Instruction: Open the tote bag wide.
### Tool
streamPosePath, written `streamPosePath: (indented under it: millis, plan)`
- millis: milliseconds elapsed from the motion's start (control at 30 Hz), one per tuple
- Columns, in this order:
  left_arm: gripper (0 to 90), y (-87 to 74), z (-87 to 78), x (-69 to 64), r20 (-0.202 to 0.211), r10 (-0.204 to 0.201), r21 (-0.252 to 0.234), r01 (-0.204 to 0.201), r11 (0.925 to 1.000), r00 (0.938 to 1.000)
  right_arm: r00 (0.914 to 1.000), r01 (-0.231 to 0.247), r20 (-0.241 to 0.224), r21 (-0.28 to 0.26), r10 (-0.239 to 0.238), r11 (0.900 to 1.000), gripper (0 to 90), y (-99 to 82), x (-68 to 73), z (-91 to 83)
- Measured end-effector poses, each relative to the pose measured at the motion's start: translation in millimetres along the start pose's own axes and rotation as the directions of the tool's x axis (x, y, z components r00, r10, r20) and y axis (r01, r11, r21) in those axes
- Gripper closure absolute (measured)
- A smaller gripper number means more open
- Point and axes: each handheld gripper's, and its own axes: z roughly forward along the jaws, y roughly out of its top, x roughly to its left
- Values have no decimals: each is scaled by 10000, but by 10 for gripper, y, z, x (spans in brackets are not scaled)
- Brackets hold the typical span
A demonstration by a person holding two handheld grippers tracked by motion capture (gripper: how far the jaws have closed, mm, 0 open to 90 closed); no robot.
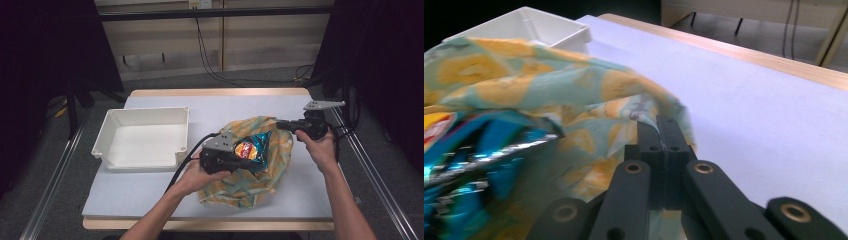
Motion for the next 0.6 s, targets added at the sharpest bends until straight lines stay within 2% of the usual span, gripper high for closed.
streamPosePath:
  millis: [133,200,267,300,367,433,467,533,600]
  plan:
    - [900,23,-48,-14,36,99,-189,-98,9998,9999,9988,-242,417,-94,245,9997,900,11,-113,26]
    - [900,29,-62,-18,61,104,-247,-102,9996,9999,9955,-368,864,-207,384,9991,900,3,-189,25]
    - [900,34,-77,-16,103,79,-351,-76,9994,9999,9929,-613,1005,-240,634,9978,900,-15,-258,21]
    - [900,37,-87,-16,87,86,-380,-83,9992,9999,9899,-626,1265,-204,647,9978,900,-31,-302,17]
    - [900,47,-104,-16,70,62,-454,-59,9989,10000,9873,-878,1312,-232,901,9959,900,-65,-372,11]
    - [900,66,-127,-4,-5,42,-570,-43,9984,10000,9876,-895,1276,-223,916,9957,900,-82,-386,15]
    - [900,75,-130,0,20,3,-641,-2,9979,10000,9912,-683,1127,-177,699,9975,900,-76,-337,31]
    - [900,107,-133,11,-109,4,-670,-12,9978,9999,9924,-583,1072,-168,598,9982,900,-68,-314,38]
    - [900,137,-138,31,-147,12,-723,-22,9974,9999,9962,-306,815,-171,319,9994,900,-35,-220,50]
